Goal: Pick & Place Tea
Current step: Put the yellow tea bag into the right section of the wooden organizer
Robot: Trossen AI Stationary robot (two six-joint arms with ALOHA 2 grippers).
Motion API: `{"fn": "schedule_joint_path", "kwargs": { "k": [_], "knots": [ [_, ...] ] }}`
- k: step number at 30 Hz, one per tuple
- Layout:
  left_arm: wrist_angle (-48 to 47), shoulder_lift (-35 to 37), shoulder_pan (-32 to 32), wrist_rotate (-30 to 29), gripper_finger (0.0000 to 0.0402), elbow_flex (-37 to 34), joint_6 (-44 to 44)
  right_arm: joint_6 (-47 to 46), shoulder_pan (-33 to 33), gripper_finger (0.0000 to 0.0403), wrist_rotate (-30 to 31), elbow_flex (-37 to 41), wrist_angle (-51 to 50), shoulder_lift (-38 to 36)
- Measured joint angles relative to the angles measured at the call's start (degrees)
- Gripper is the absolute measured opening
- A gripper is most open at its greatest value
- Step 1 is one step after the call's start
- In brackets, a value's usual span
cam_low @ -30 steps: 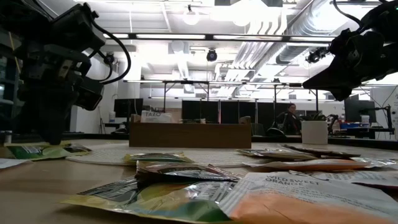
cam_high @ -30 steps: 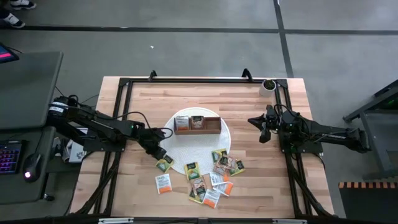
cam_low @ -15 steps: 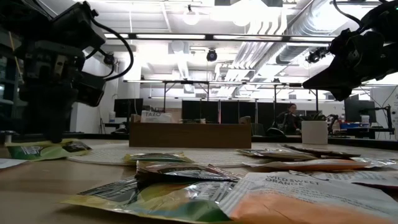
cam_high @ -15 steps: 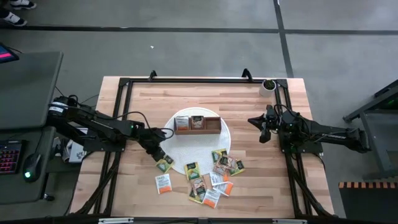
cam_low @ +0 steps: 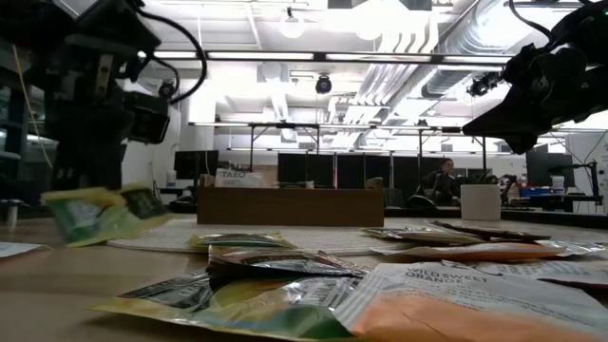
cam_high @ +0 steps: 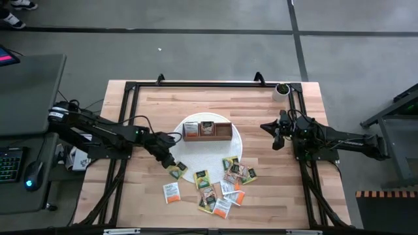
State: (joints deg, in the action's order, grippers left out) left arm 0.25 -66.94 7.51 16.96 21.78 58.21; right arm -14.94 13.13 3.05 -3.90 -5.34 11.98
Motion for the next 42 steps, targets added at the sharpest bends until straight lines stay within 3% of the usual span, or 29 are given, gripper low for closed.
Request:
{"fn": "schedule_joint_path", "kwargs": {
  "k": [6,13,28,32,37,42],
  "knots": [
    [0.01,3.77,0.02,-4.52,0.0000,0.02,2.50,0.00,0.00,0.0012,0.00,0.00,0.00,-0.01],
    [0.69,7.83,0.02,-12.63,0.0000,0.02,-0.32,0.00,0.01,0.0012,0.00,0.00,0.00,-0.01],
    [20.72,8.33,0.02,-30.90,0.0000,0.02,-14.18,-6.86,0.02,0.0012,-0.17,0.00,3.57,-0.01],
    [22.39,8.29,0.01,-32.83,0.0000,0.02,-14.91,-8.37,0.02,0.0012,-1.22,0.00,8.83,0.01],
    [25.03,7.30,-0.01,-34.70,0.0000,1.35,-20.25,-4.97,-0.05,0.0012,-6.92,-0.24,18.74,0.23],
    [24.41,5.15,-0.06,-36.03,0.0000,6.48,-30.39,-5.22,-0.03,0.0025,-4.62,-5.59,17.24,4.30]
  ]
}}
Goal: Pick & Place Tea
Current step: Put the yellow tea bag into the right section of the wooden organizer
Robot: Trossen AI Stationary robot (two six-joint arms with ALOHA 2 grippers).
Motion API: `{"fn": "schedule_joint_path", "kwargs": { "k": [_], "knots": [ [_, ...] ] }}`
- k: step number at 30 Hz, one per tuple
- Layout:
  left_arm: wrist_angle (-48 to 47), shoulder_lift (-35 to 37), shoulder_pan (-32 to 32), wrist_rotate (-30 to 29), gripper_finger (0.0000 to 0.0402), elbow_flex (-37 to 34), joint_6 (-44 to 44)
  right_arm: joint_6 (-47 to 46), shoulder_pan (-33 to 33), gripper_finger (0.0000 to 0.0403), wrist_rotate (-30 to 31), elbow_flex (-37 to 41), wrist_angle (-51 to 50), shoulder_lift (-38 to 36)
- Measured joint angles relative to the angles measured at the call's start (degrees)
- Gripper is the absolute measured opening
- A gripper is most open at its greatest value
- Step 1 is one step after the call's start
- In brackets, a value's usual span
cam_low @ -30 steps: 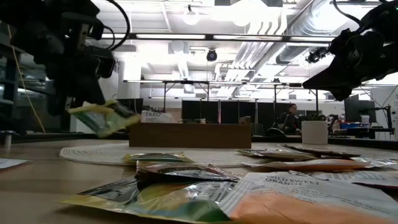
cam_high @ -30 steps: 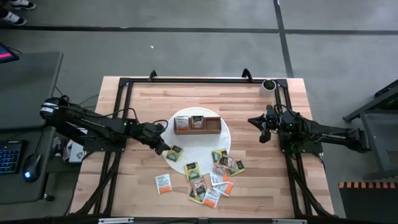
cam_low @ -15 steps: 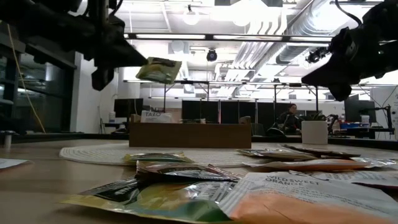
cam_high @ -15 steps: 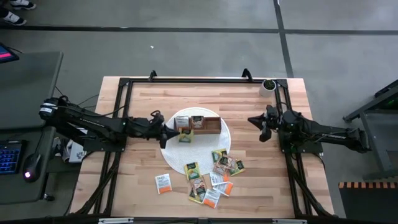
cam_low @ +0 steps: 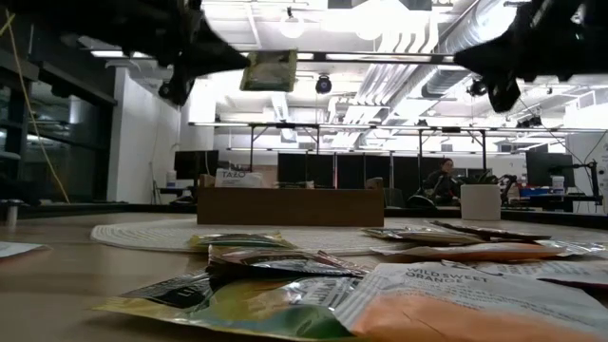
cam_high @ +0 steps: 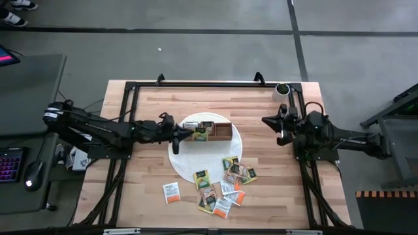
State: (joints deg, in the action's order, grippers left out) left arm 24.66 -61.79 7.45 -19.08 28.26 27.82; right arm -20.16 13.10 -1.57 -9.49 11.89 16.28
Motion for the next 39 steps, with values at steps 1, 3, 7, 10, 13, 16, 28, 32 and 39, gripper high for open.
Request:
{"fn": "schedule_joint_path", "kwargs": {
  "k": [1,3,7,10,13,16,28,32,39],
  "knots": [
    [-0.97,-0.43,-0.19,0.00,0.0000,1.20,-1.71,0.63,0.00,0.0031,0.28,-1.36,-0.02,1.43],
    [-3.34,-1.38,-1.02,0.40,0.0000,3.49,-3.96,1.44,0.00,0.0045,0.40,-4.32,-0.06,4.80],
    [-5.68,-2.33,-3.39,2.63,0.0000,6.66,-7.69,2.57,0.00,0.0082,-1.44,-10.97,-2.22,13.31],
    [-4.85,-2.28,-5.35,4.63,0.0000,8.11,-9.66,2.66,-0.01,0.0112,-3.51,-15.60,-2.77,20.41],
    [-5.24,-2.28,-7.01,5.36,0.0000,9.11,-12.30,2.93,0.00,0.0141,-5.34,-20.45,-2.59,27.58],
    [-5.03,-2.28,-8.80,6.34,0.0000,10.05,-15.16,4.09,-0.01,0.0166,-7.05,-25.34,-2.44,34.50],
    [-4.58,-2.28,-14.44,12.52,0.0000,11.23,-19.22,7.34,0.00,0.0195,-10.71,-43.20,-0.55,56.43],
    [-4.06,-2.28,-14.63,13.99,0.0000,11.23,-20.54,7.30,-0.02,0.0195,-12.08,-47.00,-0.58,61.10],
    [-4.10,-2.28,-14.61,14.09,0.0000,11.23,-20.79,6.67,-0.76,0.0195,-12.61,-50.05,-0.58,65.57]
  ]
}}
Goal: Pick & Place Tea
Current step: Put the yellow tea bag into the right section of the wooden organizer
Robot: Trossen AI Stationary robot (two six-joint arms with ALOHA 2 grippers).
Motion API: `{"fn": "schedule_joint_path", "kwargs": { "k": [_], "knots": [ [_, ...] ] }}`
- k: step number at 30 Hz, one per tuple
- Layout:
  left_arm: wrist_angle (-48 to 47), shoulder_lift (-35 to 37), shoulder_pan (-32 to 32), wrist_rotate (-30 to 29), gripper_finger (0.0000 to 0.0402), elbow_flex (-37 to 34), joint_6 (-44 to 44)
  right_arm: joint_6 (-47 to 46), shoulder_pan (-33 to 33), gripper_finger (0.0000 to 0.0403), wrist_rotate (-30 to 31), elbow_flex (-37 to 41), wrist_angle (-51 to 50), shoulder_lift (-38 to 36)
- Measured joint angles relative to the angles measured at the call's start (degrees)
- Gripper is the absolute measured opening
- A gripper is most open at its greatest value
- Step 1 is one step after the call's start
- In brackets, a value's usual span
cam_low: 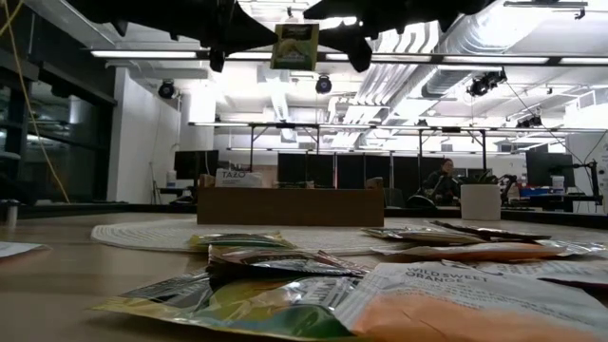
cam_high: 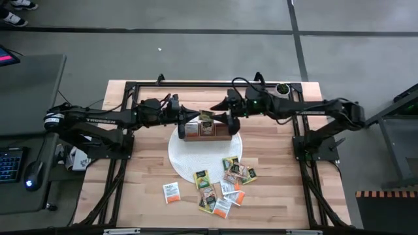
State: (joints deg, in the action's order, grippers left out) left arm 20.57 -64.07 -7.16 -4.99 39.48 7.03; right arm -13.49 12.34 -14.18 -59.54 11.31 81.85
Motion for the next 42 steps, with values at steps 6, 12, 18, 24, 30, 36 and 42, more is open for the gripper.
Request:
{"fn": "schedule_joint_path", "kwargs": {
  "k": [6,12,18,24,30,36,42],
  "knots": [
    [-0.14,0.02,0.00,0.71,0.0000,0.00,-0.97,-0.10,-0.92,0.0193,2.37,-0.09,0.14,0.34],
    [-0.15,0.02,0.00,1.64,0.0000,0.00,-0.98,-0.51,-0.86,0.0157,2.49,-0.09,0.13,0.34],
    [-0.17,0.02,0.00,1.63,0.0000,0.00,-0.98,0.84,-0.88,0.0074,1.02,-0.09,0.09,0.34],
    [-0.17,0.02,0.00,1.61,0.0000,0.00,-0.83,2.86,-0.88,0.0008,0.45,-0.09,-0.84,0.34],
    [-1.50,0.04,0.00,1.46,0.0001,0.00,-0.81,2.15,-0.88,0.0002,0.28,-0.09,-1.19,0.34],
    [-2.07,0.04,0.02,1.50,0.0038,0.00,-0.80,1.89,-0.88,0.0001,0.37,-0.09,-2.71,0.32],
    [-3.67,0.55,0.02,1.50,0.0140,0.00,0.71,3.05,-0.68,0.0001,1.68,-0.09,-9.61,0.32]
  ]
}}
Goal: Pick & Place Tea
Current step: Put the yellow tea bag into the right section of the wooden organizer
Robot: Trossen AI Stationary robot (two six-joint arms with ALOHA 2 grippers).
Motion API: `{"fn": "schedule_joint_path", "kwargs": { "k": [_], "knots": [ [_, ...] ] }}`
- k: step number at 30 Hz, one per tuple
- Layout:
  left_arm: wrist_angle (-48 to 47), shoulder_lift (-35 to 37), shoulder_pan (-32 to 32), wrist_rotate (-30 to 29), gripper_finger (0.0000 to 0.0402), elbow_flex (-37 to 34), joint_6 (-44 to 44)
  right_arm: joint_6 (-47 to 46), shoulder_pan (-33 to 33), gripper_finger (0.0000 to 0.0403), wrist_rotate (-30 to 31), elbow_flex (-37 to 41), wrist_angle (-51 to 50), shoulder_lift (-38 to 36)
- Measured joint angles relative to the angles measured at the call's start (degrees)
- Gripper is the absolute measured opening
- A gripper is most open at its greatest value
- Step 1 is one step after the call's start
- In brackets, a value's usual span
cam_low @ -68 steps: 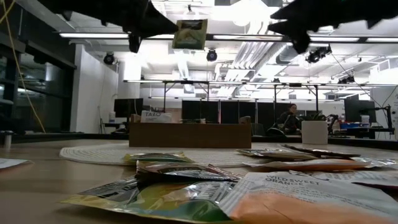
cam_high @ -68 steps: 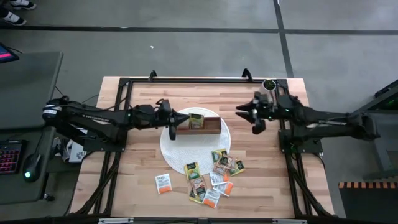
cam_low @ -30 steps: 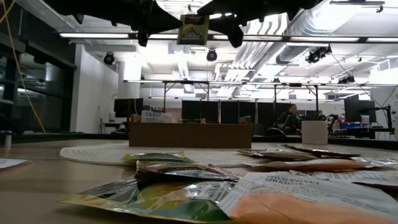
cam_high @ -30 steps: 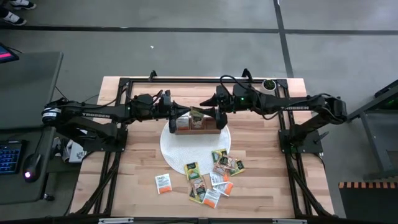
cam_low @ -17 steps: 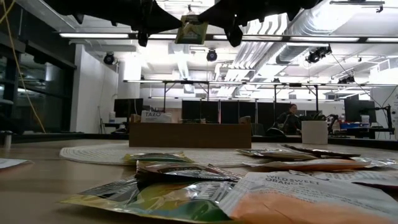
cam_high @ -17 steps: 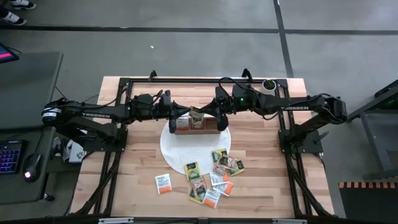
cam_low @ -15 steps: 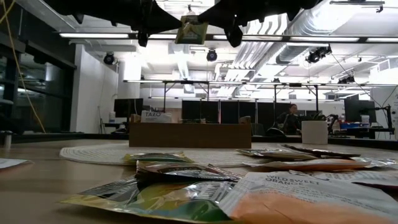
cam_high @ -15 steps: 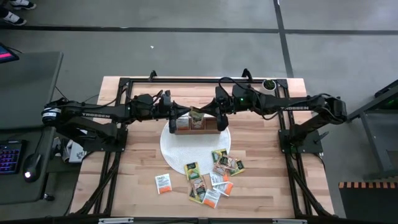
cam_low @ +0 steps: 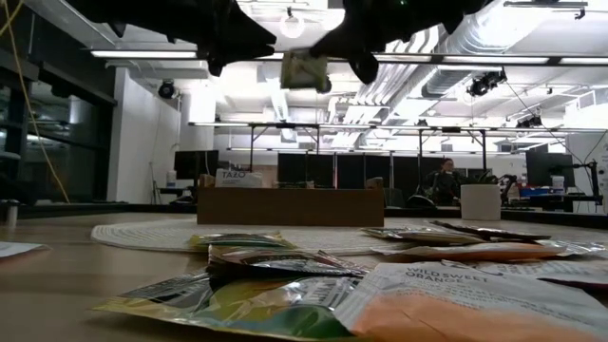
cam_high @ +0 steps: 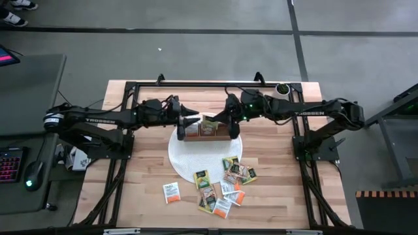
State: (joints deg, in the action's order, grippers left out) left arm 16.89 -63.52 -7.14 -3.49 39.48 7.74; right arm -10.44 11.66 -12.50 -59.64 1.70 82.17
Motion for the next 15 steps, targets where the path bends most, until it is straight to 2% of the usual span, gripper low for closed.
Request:
{"fn": "schedule_joint_path", "kwargs": {
  "k": [4,7,10,15],
  "knots": [
    [-3.27,2.31,0.00,0.18,0.0213,0.00,5.69,1.95,0.00,0.0000,0.23,0.00,-4.33,0.00],
    [-7.61,4.20,0.00,1.76,0.0249,0.00,9.05,3.92,0.36,0.0000,1.20,0.08,-7.39,0.00],
    [-11.84,6.48,0.00,3.34,0.0263,0.00,10.74,4.27,1.99,0.0000,0.18,1.51,-7.34,-0.06],
    [-15.66,8.61,0.00,6.39,0.0266,0.00,12.43,5.51,4.47,0.0000,-1.51,5.44,-5.41,-0.07]
  ]
}}
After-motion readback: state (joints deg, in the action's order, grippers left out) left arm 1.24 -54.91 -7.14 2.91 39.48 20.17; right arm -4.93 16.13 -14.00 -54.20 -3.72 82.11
